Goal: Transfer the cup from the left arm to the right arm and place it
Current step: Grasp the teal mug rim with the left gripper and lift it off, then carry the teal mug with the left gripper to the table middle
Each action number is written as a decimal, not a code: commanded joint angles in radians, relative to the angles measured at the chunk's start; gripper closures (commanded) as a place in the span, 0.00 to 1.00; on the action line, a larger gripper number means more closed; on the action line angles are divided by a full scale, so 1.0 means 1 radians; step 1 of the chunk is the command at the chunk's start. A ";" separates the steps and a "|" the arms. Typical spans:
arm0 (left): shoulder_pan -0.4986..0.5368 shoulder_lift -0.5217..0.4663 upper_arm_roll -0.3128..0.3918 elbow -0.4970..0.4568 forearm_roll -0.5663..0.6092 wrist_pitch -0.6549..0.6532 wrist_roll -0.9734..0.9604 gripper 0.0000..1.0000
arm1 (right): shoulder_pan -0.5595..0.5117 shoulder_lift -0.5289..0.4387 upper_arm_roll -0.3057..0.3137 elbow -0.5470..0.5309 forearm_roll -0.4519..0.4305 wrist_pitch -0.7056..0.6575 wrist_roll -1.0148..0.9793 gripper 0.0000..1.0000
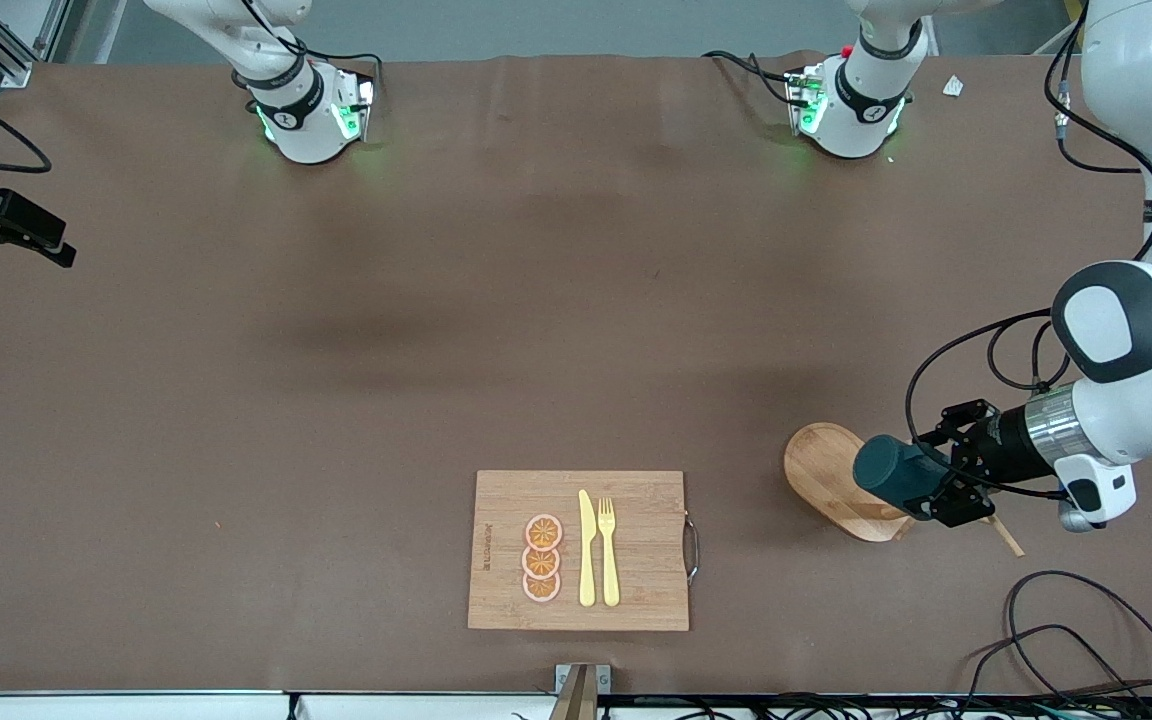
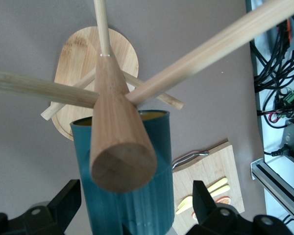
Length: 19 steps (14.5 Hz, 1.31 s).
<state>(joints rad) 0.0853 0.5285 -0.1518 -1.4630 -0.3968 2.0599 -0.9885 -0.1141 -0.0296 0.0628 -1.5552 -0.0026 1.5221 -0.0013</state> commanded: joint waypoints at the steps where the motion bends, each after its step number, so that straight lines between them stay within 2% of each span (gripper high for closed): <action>1: -0.002 0.021 0.000 0.013 -0.017 0.006 -0.012 0.01 | -0.009 -0.016 0.000 -0.011 -0.005 -0.002 -0.011 0.00; 3: -0.012 0.033 0.001 0.015 -0.017 0.015 -0.012 0.03 | -0.009 -0.016 0.000 -0.011 -0.005 0.001 -0.011 0.00; 4: -0.013 0.034 0.000 0.015 -0.017 0.016 -0.012 0.07 | -0.009 -0.016 0.000 -0.011 -0.005 0.001 -0.011 0.00; 5: -0.015 0.034 0.000 0.013 -0.017 0.016 -0.013 0.14 | -0.007 -0.016 0.000 -0.011 -0.005 0.001 -0.011 0.00; 7: -0.015 0.034 0.001 0.015 -0.017 0.016 -0.013 0.36 | -0.009 -0.016 0.000 -0.011 -0.005 0.001 -0.011 0.00; 9: -0.015 0.024 0.000 0.015 -0.016 0.016 -0.016 0.48 | -0.007 -0.016 0.000 -0.011 -0.005 0.001 -0.011 0.00; 14: -0.013 -0.059 -0.034 0.021 0.001 -0.018 -0.055 0.49 | -0.006 -0.016 0.000 -0.011 -0.005 0.003 -0.011 0.00; 16: -0.050 -0.096 -0.038 0.023 0.021 -0.052 -0.067 0.49 | -0.006 -0.016 0.000 -0.011 -0.005 0.003 -0.011 0.00; 19: -0.192 -0.113 -0.038 0.024 0.220 -0.052 -0.107 0.49 | -0.007 -0.016 0.000 -0.011 -0.005 0.001 -0.011 0.00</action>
<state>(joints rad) -0.0110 0.4370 -0.1979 -1.4266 -0.2854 2.0068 -1.0501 -0.1143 -0.0296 0.0588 -1.5551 -0.0026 1.5227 -0.0020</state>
